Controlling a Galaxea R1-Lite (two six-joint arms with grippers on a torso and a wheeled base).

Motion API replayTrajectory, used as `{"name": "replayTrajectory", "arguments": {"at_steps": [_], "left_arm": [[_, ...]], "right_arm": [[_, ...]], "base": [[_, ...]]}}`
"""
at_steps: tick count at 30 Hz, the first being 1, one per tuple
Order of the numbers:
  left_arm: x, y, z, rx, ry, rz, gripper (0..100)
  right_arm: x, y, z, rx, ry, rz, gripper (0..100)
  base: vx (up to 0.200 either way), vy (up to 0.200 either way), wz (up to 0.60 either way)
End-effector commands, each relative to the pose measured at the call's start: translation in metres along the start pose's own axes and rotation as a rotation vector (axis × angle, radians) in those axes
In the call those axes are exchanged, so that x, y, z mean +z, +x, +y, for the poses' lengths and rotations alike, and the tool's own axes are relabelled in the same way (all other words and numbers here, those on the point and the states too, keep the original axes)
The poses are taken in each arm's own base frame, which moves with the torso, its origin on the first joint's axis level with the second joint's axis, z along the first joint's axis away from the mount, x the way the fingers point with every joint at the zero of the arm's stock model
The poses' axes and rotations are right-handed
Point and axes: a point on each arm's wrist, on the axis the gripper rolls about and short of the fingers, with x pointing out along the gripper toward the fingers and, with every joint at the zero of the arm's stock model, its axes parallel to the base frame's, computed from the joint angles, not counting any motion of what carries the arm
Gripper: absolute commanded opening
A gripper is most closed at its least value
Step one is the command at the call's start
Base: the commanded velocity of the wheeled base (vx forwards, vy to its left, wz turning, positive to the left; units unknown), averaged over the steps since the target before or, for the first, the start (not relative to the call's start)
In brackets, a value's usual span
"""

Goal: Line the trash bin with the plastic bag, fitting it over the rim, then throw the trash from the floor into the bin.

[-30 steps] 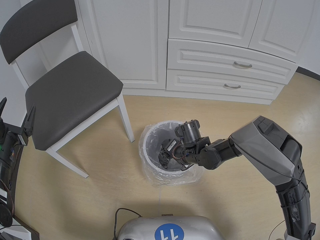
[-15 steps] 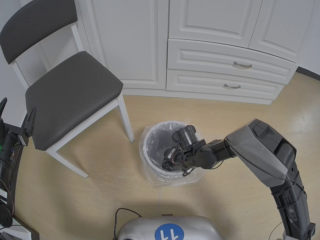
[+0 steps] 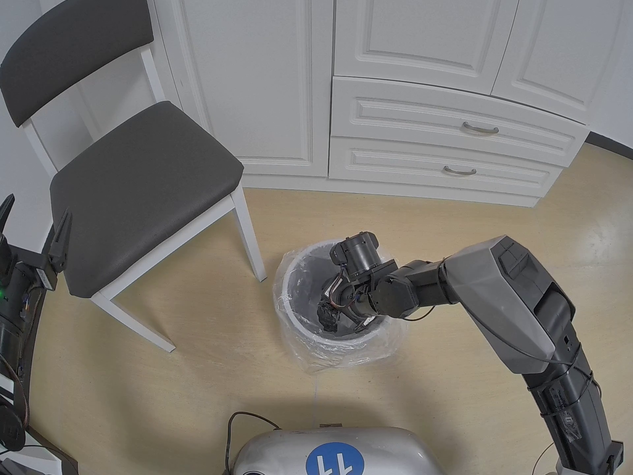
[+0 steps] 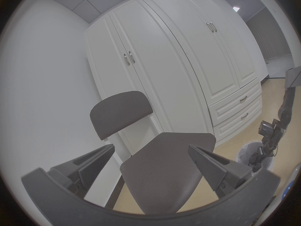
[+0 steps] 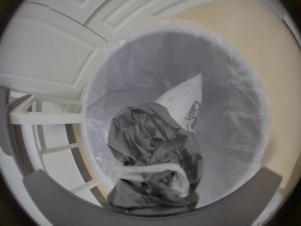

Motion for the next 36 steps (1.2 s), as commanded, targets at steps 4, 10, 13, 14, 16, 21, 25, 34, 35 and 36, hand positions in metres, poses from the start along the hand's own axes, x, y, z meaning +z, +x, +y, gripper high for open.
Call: {"name": "replayTrajectory", "arguments": {"at_steps": [4, 10, 13, 14, 16, 21, 25, 34, 35, 36], "left_arm": [[0.000, 0.000, 0.000, 0.002, 0.001, 0.002, 100], [-0.001, 0.001, -0.001, -0.002, 0.004, 0.007, 100], [-0.003, 0.002, -0.002, -0.005, 0.010, 0.017, 100], [-0.004, 0.002, -0.002, -0.006, 0.016, 0.018, 100], [-0.004, 0.002, -0.002, -0.009, 0.021, 0.021, 100], [-0.007, 0.000, -0.003, -0.015, 0.028, 0.033, 100], [-0.006, 0.000, -0.003, -0.013, 0.026, 0.030, 100], [-0.004, -0.001, -0.002, -0.010, 0.022, 0.020, 100], [-0.004, -0.001, -0.002, -0.011, 0.021, 0.021, 100], [-0.004, -0.001, -0.002, -0.011, 0.021, 0.021, 100]], "right_arm": [[0.001, 0.012, 0.011, 0.056, 0.001, -0.020, 0], [-0.006, 0.012, 0.018, 0.114, -0.028, 0.008, 0], [-0.012, 0.014, 0.021, 0.146, -0.051, 0.002, 0], [-0.013, 0.015, 0.023, 0.167, -0.047, -0.011, 0], [-0.011, 0.016, 0.024, 0.185, -0.043, -0.024, 0], [-0.006, 0.020, 0.020, 0.187, -0.037, -0.038, 0], [-0.006, 0.019, 0.015, 0.167, -0.034, -0.033, 0], [-0.001, 0.017, -0.001, 0.095, -0.026, -0.021, 0], [-0.002, 0.018, -0.003, 0.081, -0.028, -0.013, 0], [-0.002, 0.018, -0.003, 0.075, -0.029, -0.010, 0]], "base": [[0.000, 0.000, 0.00], [0.000, 0.000, 0.00], [0.000, 0.000, 0.00], [0.000, 0.000, 0.00], [0.000, 0.000, 0.00], [0.000, 0.000, 0.00], [0.000, 0.000, 0.00], [0.000, 0.000, 0.00], [0.000, 0.000, 0.00], [0.000, 0.000, 0.00]]}}
